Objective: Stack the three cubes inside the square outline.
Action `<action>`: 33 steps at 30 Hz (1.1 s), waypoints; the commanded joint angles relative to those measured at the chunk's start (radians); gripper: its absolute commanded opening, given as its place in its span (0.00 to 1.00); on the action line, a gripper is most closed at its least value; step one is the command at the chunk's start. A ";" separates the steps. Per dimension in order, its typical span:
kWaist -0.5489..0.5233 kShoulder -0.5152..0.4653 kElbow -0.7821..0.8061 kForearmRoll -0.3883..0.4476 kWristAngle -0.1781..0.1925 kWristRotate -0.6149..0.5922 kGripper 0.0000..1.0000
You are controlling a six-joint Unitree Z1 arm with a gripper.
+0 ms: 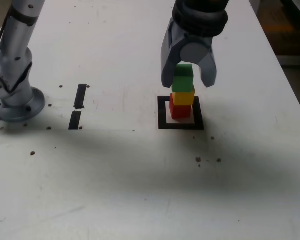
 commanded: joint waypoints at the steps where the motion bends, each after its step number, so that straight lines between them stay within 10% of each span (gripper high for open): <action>1: 0.001 -0.004 -0.001 0.012 0.005 -0.006 0.91; 8: 0.001 -0.063 0.011 0.027 0.030 -0.022 0.99; 23: 0.092 -0.564 0.402 0.031 0.038 0.059 1.00; 33: 0.125 -0.682 0.863 -0.214 0.003 0.057 1.00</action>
